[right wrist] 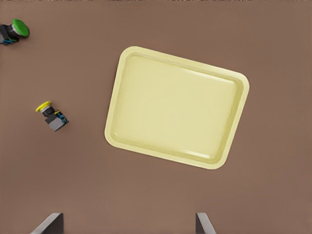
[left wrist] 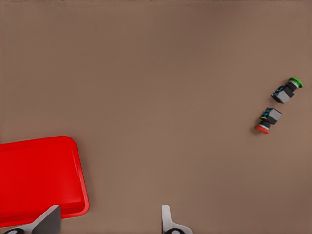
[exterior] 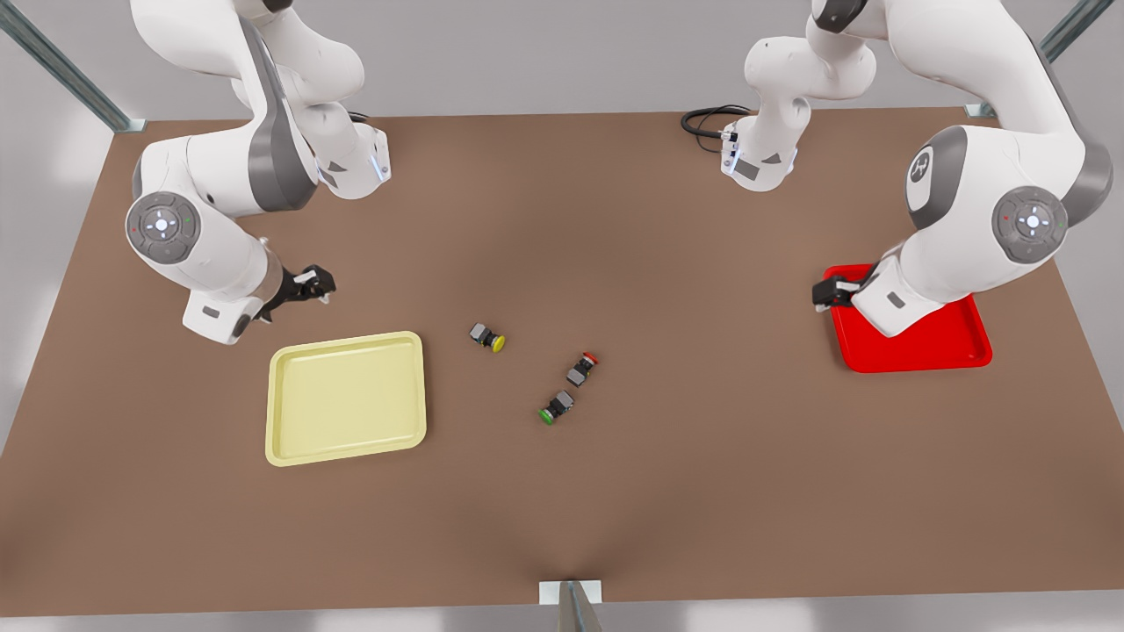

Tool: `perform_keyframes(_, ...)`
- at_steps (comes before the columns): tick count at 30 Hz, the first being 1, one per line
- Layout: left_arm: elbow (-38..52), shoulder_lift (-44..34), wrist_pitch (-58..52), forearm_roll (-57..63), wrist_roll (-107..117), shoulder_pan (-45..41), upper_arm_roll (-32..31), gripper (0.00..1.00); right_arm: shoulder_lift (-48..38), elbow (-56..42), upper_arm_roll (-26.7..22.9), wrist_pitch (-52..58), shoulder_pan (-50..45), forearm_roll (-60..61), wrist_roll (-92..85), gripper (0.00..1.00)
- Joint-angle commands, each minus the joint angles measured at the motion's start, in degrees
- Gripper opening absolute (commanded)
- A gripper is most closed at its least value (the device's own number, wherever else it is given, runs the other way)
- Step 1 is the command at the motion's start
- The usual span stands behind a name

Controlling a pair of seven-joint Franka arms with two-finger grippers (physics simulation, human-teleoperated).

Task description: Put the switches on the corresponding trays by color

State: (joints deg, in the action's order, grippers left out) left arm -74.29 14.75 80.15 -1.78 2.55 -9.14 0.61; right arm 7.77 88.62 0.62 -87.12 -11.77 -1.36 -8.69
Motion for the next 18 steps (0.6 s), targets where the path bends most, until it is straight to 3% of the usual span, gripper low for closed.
perform_keyframes(1,0.03,-0.07,1.59,0.02,0.87,0.0,0.01,1.0,-0.03,-0.03,-0.01,-1.48,0.08,0.04,-3.08,1.0)
perform_keyframes(3,0.03,1.77,1.68,0.02,0.87,-0.61,-0.43,1.0,0.06,-0.03,-0.01,-1.48,-0.1,0.04,-3.08,1.0)
perform_keyframes(5,0.03,10.38,7.82,-0.16,1.14,-11.24,-0.52,1.0,6.55,-0.55,-1.59,-3.5,-6.68,0.12,-2.91,1.0)
perform_keyframes(8,-0.06,25.06,28.21,-0.07,1.4,-25.58,-0.52,1.0,16.14,-0.03,-1.68,-15.71,-14.68,-0.49,-2.03,1.0)
perform_keyframes(12,0.03,34.91,51.42,-0.16,1.49,-25.84,-0.61,1.0,16.49,5.59,-1.59,-23.36,-21.8,-0.49,8.87,1.0)
perform_keyframes(15,0.73,36.58,53.98,-0.25,1.58,-25.75,-2.63,1.0,15.88,15.53,-1.5,-34.61,-21.46,-0.49,7.9,1.0)
perform_keyframes(18,3.19,35.18,45.71,-0.16,2.72,-26.28,-3.33,1.0,15.7,21.59,-1.15,-45.68,-21.28,-0.49,0.26,1.0)
